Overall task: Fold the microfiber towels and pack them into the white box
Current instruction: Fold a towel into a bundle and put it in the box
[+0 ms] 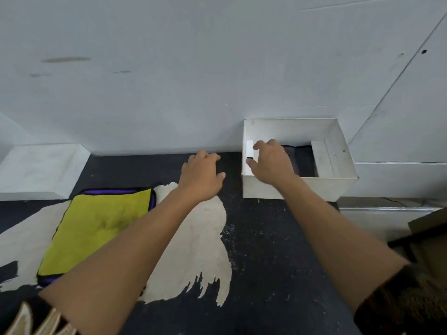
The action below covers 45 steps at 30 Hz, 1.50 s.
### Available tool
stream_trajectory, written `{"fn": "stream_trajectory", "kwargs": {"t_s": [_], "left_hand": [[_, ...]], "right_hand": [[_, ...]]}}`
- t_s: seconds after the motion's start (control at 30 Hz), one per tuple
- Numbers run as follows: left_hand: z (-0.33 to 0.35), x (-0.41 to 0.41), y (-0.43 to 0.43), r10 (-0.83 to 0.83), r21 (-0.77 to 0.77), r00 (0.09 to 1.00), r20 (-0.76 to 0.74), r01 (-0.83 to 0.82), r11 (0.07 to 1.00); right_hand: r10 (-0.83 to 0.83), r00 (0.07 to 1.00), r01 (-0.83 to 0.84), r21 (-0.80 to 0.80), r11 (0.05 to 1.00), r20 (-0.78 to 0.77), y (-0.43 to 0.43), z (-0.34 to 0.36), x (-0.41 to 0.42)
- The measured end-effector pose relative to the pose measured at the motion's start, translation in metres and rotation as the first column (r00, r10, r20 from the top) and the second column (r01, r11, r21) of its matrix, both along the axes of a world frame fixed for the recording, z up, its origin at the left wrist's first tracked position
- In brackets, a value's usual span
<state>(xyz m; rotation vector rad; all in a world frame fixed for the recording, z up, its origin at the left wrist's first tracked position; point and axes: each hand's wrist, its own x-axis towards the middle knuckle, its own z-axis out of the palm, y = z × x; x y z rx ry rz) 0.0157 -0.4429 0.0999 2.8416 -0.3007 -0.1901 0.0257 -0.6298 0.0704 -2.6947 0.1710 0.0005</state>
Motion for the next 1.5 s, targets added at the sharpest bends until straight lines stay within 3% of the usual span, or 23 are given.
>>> {"fn": "stream_trajectory", "kwargs": {"t_s": [0.1, 0.2, 0.53, 0.73, 0.83, 0.97, 1.23, 1.5], "left_hand": [[-0.01, -0.01, 0.052, 0.048, 0.022, 0.999, -0.001, -0.048, 0.999], [-0.029, -0.022, 0.113, 0.095, 0.033, 0.995, -0.042, -0.094, 0.995], [-0.088, -0.05, 0.325, 0.307, 0.12, 0.939, -0.154, -0.29, 0.949], [-0.114, -0.072, 0.421, 0.446, 0.191, 0.842, -0.303, -0.405, 0.894], [-0.126, -0.083, 0.443, 0.38, 0.182, 0.835, -0.398, -0.334, 0.925], [-0.141, -0.094, 0.454, 0.28, 0.218, 0.875, -0.394, -0.207, 0.954], [-0.153, -0.086, 0.452, 0.428, 0.102, 0.864, -0.265, -0.416, 0.904], [-0.152, -0.075, 0.447, 0.553, 0.059, 0.774, -0.309, -0.564, 0.823]], "right_hand": [[-0.012, 0.981, 0.002, 0.048, 0.999, 0.193, 0.056, 0.001, -0.03], [-0.027, 0.971, -0.009, 0.147, 0.989, 0.236, 0.112, -0.008, -0.056], [0.003, 0.999, 0.007, 0.18, 0.984, -0.054, 0.299, -0.076, -0.089], [0.088, 0.962, -0.081, 0.037, 0.996, -0.259, 0.38, -0.106, -0.101], [0.112, 0.916, -0.152, -0.074, 0.986, -0.385, 0.399, -0.121, -0.111], [0.1, 0.934, -0.173, -0.188, 0.967, -0.343, 0.409, -0.131, -0.119], [0.05, 0.949, -0.103, -0.155, 0.983, -0.312, 0.409, -0.138, -0.125], [-0.188, 0.927, 0.166, -0.096, 0.981, -0.325, 0.424, -0.13, -0.135]]}}
